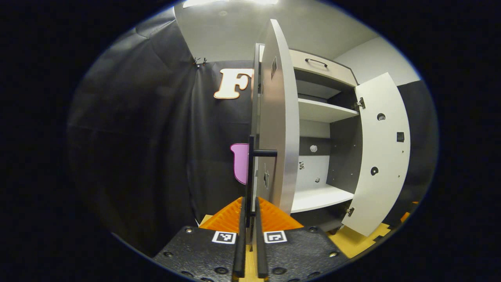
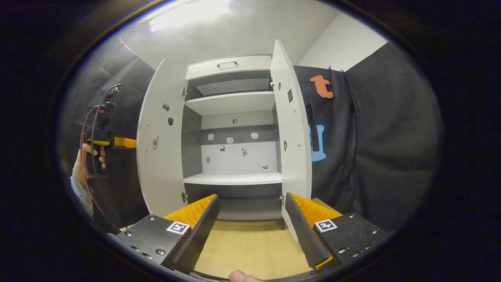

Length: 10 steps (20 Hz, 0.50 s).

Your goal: Open the right door of the double-door shoe cabinet with the right hand, and open the left door with the left hand.

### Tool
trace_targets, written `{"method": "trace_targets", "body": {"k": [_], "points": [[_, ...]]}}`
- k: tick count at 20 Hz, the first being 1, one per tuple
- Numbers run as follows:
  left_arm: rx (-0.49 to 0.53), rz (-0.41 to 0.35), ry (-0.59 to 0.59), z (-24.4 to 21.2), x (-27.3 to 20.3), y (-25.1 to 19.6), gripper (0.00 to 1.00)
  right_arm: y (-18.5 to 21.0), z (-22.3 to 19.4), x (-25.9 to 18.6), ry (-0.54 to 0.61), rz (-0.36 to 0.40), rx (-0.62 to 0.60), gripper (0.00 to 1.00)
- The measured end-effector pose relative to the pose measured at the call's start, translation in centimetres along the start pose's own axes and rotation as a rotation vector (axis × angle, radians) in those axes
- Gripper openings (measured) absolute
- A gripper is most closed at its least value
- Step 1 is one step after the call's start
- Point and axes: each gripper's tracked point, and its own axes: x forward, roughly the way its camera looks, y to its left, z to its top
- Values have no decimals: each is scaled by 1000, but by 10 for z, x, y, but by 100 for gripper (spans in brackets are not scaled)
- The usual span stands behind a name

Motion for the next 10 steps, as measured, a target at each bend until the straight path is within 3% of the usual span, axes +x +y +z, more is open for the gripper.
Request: {"method": "trace_targets", "body": {"k": [2,3,6,10], "points": [[4,28,-13,2,-9,8,31,1,0,0,0,-1,-1,100],[-6,37,-12,2,-12,7,46,2,1,0,-1,0,-1,100],[-9,67,-8,0,-20,7,69,5,3,-1,-7,3,-2,100],[-34,76,-19,2,-29,2,82,7,7,-1,-12,6,-6,100]]}}
